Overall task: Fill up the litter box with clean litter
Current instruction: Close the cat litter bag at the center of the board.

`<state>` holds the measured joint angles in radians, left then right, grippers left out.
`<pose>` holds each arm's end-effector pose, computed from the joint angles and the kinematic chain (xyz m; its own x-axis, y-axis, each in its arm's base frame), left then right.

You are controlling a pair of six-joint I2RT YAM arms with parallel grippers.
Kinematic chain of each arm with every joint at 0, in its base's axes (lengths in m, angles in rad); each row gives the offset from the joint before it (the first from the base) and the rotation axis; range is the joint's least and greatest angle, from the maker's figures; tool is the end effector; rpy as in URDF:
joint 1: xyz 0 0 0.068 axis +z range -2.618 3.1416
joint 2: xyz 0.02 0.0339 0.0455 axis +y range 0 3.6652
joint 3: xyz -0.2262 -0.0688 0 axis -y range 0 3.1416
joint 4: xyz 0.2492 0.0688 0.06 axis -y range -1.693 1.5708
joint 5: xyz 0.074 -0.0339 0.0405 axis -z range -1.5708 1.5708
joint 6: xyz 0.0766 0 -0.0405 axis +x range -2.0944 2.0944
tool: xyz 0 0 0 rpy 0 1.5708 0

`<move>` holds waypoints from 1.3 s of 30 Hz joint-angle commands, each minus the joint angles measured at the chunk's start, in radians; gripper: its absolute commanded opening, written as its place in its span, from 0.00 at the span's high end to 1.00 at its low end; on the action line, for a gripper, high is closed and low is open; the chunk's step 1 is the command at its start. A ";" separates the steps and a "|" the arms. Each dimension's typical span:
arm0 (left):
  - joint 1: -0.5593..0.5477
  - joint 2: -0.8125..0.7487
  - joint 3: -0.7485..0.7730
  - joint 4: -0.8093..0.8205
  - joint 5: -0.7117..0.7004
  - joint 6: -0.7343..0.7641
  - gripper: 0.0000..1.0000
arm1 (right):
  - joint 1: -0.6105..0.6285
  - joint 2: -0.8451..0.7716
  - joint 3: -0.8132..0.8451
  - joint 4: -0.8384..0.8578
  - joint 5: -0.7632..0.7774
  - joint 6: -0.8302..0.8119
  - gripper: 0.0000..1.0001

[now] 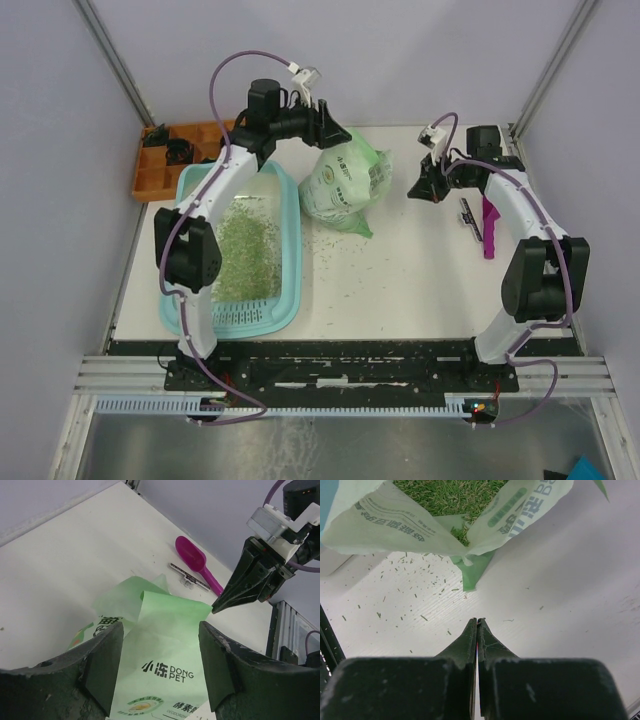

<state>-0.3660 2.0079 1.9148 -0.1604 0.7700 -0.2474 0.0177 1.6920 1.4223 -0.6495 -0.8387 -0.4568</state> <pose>0.4425 -0.2267 0.3227 -0.4441 -0.0181 -0.8958 0.8019 0.4381 -0.4063 0.3784 0.0637 0.2299 -0.5093 -0.3039 -0.8051 -0.7660 0.5864 0.2633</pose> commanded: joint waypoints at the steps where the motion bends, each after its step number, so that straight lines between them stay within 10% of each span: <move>1: -0.003 0.047 0.018 0.119 0.072 0.011 0.30 | 0.004 -0.026 0.023 -0.014 -0.047 0.008 0.98; 6: -0.017 0.100 0.023 0.221 0.067 0.000 0.29 | 0.003 0.001 0.065 -0.068 -0.057 0.006 0.98; 14: -0.121 0.079 0.168 -0.165 -0.205 0.458 0.34 | 0.003 -0.001 0.069 -0.091 -0.042 -0.006 0.98; 24: -0.133 0.018 0.146 -0.349 -0.171 0.606 0.35 | 0.004 0.008 0.087 -0.106 -0.040 -0.015 0.98; 31: -0.156 -0.084 0.053 -0.418 -0.428 0.756 0.30 | 0.003 0.022 0.091 -0.110 -0.040 -0.011 0.98; 39: -0.158 -0.112 0.114 -0.366 -0.482 0.637 0.91 | 0.004 0.046 0.104 -0.087 -0.041 0.027 0.98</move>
<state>-0.5301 1.9430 1.9675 -0.5472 0.3523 0.4160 0.0196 1.7317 1.4788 -0.7639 -0.8597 -0.4465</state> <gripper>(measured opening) 0.235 0.025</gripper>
